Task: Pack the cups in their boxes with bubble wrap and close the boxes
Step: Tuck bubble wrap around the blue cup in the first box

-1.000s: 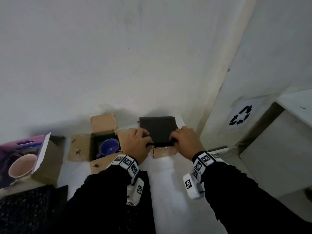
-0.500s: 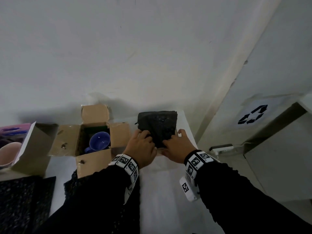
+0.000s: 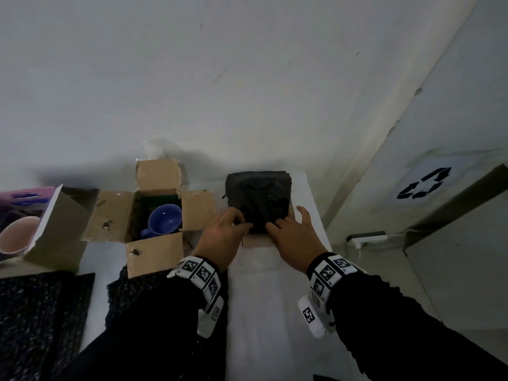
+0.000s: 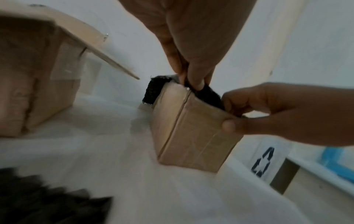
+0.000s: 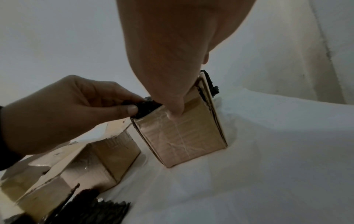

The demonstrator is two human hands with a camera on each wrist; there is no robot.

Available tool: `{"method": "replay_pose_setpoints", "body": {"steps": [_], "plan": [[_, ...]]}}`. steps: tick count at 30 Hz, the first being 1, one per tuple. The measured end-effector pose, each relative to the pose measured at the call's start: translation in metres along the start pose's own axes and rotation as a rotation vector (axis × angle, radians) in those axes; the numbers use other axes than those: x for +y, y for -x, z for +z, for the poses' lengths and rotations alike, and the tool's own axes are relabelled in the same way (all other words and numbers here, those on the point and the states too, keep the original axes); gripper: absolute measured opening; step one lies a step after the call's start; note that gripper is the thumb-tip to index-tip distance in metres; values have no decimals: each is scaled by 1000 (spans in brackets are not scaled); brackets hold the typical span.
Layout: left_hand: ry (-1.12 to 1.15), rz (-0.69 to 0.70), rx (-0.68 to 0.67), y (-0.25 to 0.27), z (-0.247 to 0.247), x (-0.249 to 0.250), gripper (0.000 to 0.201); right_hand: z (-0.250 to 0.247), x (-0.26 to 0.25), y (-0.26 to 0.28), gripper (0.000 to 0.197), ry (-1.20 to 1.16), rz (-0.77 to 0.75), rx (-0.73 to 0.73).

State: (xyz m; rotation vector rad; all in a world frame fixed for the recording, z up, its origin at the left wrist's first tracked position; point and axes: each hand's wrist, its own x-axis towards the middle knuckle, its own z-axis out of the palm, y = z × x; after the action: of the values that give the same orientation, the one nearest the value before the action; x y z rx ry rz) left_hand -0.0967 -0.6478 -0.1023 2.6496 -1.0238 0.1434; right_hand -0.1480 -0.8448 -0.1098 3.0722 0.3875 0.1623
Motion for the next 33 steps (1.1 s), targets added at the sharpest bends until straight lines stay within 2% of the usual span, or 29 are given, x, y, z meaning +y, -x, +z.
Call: {"method": "replay_pose_setpoints", "body": {"steps": [2, 3, 5, 6, 9, 10, 13, 15, 18, 19, 20, 22, 24, 26, 28, 33], "plan": [[92, -64, -47, -11, -6, 6, 26, 0, 3, -1, 27, -7, -15, 22], [69, -81, -92, -16, -7, 10, 23, 0, 5, -1, 25, -10, -21, 26], [-110, -25, -188, -21, -10, 20, 18, 0, 8, 0, 24, 6, -27, 46], [-201, 24, -218, -20, -11, 25, 28, 1, 9, 1, 21, 14, -43, 48], [-342, 103, -138, -11, -6, 31, 48, 2, 13, 1, 2, 19, -95, 75], [-355, 104, -123, -8, -4, 30, 50, 1, 13, 0, 11, 4, -98, 77], [-375, 102, -151, -7, -1, 29, 47, -9, 10, -6, 37, 30, -107, 68], [-323, 87, -171, -11, 0, 26, 48, -17, 8, -16, 40, 46, -110, 14], [-228, 36, -127, -17, -1, 16, 43, -33, 12, -36, 26, -29, -94, -244], [-215, 12, -127, -21, -4, 14, 37, -37, 16, -41, 21, -88, -32, -302], [-220, -8, -148, -26, -7, 13, 30, -42, 19, -45, 15, -151, 32, -297], [-263, -50, -224, -35, -12, 15, 23, -44, 24, -49, 9, -193, 94, -164], [-341, -103, -256, -40, -18, 15, 28, -37, 28, -48, 26, -108, 94, -115], [-399, -181, -247, -44, -25, 16, 31, -31, 33, -45, 34, -11, 95, -173], [-449, -222, -280, -47, -27, 19, 30, -25, 34, -42, 29, 78, 82, -206], [-542, -143, -380, -53, -23, 30, 23, -17, 33, -39, 13, 230, 2, -155]]}}
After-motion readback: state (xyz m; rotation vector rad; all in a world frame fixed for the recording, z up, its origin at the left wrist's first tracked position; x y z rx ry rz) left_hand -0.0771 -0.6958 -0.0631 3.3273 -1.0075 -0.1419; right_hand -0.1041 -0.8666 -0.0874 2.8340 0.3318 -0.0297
